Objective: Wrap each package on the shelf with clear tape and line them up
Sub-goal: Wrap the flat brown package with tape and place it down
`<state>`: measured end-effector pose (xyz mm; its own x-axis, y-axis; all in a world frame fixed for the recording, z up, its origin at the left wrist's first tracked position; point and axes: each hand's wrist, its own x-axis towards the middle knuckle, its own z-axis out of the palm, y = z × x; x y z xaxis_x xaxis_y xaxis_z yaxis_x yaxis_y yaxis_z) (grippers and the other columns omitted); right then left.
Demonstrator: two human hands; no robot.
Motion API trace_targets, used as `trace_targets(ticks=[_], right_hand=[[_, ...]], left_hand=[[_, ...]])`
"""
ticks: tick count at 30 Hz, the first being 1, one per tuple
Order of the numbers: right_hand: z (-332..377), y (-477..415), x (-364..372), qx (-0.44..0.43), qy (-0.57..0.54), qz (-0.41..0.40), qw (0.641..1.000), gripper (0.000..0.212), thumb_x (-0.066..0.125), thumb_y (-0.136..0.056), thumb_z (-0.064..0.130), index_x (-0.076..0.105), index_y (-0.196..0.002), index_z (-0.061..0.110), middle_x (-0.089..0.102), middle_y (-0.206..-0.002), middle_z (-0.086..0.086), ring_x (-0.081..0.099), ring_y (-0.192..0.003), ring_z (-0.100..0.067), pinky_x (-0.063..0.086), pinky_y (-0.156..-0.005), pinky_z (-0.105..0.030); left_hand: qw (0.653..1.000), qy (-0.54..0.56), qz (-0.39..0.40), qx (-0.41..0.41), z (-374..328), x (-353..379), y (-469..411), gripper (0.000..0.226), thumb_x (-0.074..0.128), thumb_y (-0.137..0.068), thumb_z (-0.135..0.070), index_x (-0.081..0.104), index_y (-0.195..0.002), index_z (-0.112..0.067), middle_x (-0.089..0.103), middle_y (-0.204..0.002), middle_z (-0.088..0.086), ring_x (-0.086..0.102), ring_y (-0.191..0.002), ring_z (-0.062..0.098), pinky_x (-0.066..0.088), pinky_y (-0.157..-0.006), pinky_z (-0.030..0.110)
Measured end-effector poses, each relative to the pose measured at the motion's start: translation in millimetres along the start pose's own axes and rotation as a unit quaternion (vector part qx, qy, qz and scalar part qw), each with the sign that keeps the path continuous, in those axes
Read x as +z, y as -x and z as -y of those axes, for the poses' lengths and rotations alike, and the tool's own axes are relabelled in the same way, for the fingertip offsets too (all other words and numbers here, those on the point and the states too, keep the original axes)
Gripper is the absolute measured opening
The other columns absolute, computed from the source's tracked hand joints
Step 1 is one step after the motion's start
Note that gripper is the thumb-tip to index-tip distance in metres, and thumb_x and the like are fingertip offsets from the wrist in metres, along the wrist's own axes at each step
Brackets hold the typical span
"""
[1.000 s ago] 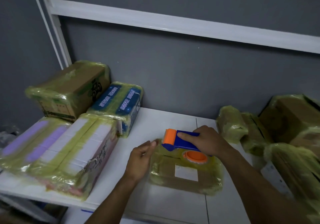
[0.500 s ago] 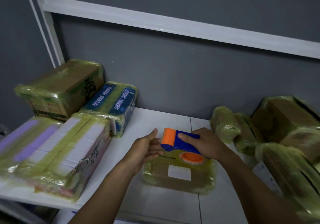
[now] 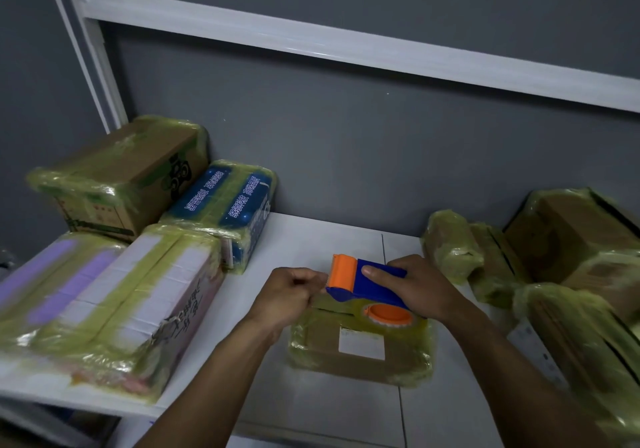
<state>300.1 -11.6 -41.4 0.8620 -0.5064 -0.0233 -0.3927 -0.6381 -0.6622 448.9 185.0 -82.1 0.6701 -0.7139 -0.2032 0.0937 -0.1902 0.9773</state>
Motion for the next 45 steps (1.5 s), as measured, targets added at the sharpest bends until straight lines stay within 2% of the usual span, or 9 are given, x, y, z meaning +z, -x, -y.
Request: trace_targets(ticks=[11,16,20,24,28,34,37,42,45], right_hand=[[26.4,-1.3,-11.4,-0.023,0.105,-0.002,0.994,0.070,0.045,-0.073,0.088,0.068,-0.083,0.022,0.071,-0.070,0.008,0.068,-0.066,0.001,0.046,-0.055,-0.010],[36.0,-0.3,-5.7,-0.029,0.149,-0.007,0.988,0.058,0.047,-0.078,0.083,0.060,-0.077,0.027,0.064,-0.064,0.012,0.064,-0.061,0.001,0.039,-0.047,-0.006],[38.1,0.0,-1.3,-0.038,0.165,-0.005,0.986,0.059,0.044,-0.077,0.085,0.059,-0.075,0.028,0.061,-0.060,0.014,0.063,-0.058,-0.002,0.038,-0.047,-0.005],[40.1,0.7,4.2,-0.042,0.153,0.002,0.987,0.066,0.041,-0.076,0.087,0.063,-0.079,0.025,0.065,-0.063,0.011,0.064,-0.060,-0.001,0.040,-0.048,-0.006],[46.8,0.4,7.9,-0.030,0.137,0.013,0.990,0.062,0.047,-0.074,0.087,0.062,-0.076,0.026,0.064,-0.058,0.017,0.064,-0.063,0.006,0.038,-0.046,-0.006],[48.0,0.1,-1.8,0.001,0.168,0.004,0.986,0.078,0.046,-0.064,0.098,0.068,-0.078,0.024,0.068,-0.062,0.014,0.066,-0.061,0.003,0.037,-0.046,-0.008],[48.3,1.5,-3.6,0.019,0.151,0.029,0.988,0.080,0.047,-0.061,0.099,0.069,-0.077,0.023,0.068,-0.062,0.020,0.065,-0.060,0.008,0.040,-0.049,-0.013],[46.6,3.5,-10.8,0.039,0.192,0.022,0.980,0.085,0.049,-0.059,0.098,0.071,-0.073,0.017,0.069,-0.060,0.003,0.066,-0.054,-0.007,0.048,-0.055,-0.021],[47.1,3.2,-7.2,0.046,0.218,0.018,0.975,0.084,0.054,-0.064,0.096,0.065,-0.066,0.013,0.067,-0.058,-0.002,0.064,-0.053,-0.010,0.044,-0.055,-0.023]], left_hand=[[0.996,0.002,-0.082,0.015,-1.2,-37.4,1.4,0.024,0.066,-0.095,-0.009,0.080,-0.078,-0.019,0.076,-0.082,-0.014,0.066,-0.067,-0.006,0.049,-0.056,0.011],[0.994,0.014,-0.112,0.008,7.6,-34.7,8.4,0.017,0.075,-0.090,-0.033,0.081,-0.075,-0.029,0.076,-0.079,-0.010,0.067,-0.067,0.000,0.051,-0.067,0.021],[0.990,0.010,-0.137,0.044,16.8,-33.6,12.8,0.012,0.079,-0.087,-0.032,0.080,-0.076,-0.028,0.077,-0.077,-0.011,0.069,-0.074,-0.004,0.048,-0.070,0.021],[0.989,0.028,-0.139,0.043,20.2,-37.1,14.1,0.016,0.078,-0.089,-0.015,0.080,-0.075,-0.023,0.076,-0.076,-0.015,0.069,-0.074,-0.009,0.046,-0.061,0.002],[0.987,0.032,-0.149,0.047,18.8,-43.1,12.0,0.014,0.076,-0.089,-0.013,0.079,-0.080,-0.022,0.075,-0.074,-0.020,0.066,-0.072,-0.013,0.043,-0.059,-0.001],[0.979,0.064,-0.192,0.020,27.3,-56.4,10.2,0.011,0.078,-0.087,-0.011,0.080,-0.076,-0.012,0.077,-0.077,-0.011,0.067,-0.070,-0.010,0.048,-0.074,0.021],[0.978,0.070,-0.199,0.004,34.5,-55.1,12.5,0.011,0.079,-0.086,-0.013,0.081,-0.075,-0.013,0.077,-0.078,-0.010,0.067,-0.067,-0.009,0.048,-0.072,0.023],[0.975,0.078,-0.208,-0.012,42.6,-56.3,13.8,0.011,0.079,-0.085,-0.016,0.081,-0.075,-0.016,0.077,-0.079,-0.012,0.067,-0.072,-0.006,0.050,-0.073,0.025],[0.973,0.101,-0.207,-0.033,50.7,-52.1,15.8,0.011,0.079,-0.086,-0.020,0.081,-0.076,-0.018,0.076,-0.077,-0.012,0.067,-0.081,0.002,0.051,-0.073,0.028]])
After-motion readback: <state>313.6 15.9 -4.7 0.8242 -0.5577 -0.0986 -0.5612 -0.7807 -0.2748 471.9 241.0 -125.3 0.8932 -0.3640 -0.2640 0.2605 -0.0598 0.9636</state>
